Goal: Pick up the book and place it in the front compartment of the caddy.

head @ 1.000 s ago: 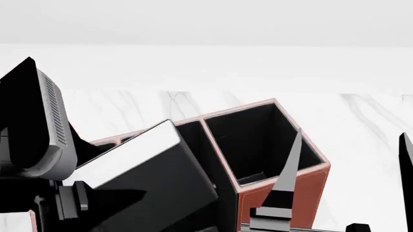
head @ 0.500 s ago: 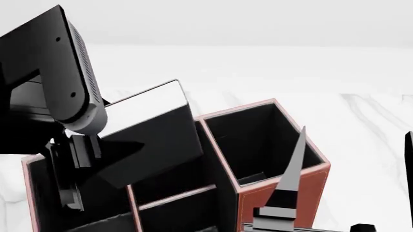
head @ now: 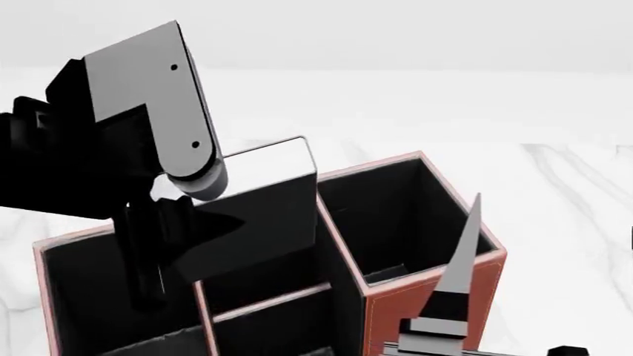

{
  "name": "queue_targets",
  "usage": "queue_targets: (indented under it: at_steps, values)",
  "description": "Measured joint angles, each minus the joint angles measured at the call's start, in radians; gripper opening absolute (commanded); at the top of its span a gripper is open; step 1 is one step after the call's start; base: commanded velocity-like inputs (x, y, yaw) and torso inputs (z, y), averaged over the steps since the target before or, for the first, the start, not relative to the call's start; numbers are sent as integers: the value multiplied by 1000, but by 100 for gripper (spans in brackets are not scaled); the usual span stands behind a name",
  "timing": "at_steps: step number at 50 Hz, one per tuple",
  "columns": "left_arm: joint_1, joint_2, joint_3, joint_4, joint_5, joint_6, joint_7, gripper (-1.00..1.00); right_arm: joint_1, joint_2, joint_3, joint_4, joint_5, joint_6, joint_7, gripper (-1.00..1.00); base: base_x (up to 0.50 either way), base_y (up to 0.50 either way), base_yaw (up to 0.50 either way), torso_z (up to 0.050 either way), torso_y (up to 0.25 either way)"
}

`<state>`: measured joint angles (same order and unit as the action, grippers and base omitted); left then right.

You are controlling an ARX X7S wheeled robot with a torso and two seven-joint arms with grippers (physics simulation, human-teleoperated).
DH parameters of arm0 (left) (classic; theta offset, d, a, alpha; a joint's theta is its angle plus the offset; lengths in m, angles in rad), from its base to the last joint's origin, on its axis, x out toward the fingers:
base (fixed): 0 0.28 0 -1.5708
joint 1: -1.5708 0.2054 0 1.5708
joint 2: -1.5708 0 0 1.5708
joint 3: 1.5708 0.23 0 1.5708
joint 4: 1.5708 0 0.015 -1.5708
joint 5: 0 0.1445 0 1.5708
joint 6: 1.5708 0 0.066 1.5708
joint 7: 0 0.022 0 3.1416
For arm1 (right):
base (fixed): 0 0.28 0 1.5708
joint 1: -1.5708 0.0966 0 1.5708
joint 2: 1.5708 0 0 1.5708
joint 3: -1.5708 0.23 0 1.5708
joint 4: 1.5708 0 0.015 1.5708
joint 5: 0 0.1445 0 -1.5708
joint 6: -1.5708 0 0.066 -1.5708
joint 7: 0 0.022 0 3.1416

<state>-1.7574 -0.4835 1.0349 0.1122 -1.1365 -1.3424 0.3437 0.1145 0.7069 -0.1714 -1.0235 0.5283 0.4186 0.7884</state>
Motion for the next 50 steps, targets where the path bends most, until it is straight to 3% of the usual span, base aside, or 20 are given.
queue_targets:
  at_steps: [17, 50]
  values:
    - [47, 49, 75, -137, 108, 137, 95, -100, -10, 18, -1, 15, 9, -33, 13, 100, 0, 0, 0, 1, 1]
    - [171, 52, 143, -285, 225, 298, 132, -100, -18, 30, -17, 46, 7, -66, 17, 100, 0, 0, 0, 0, 2]
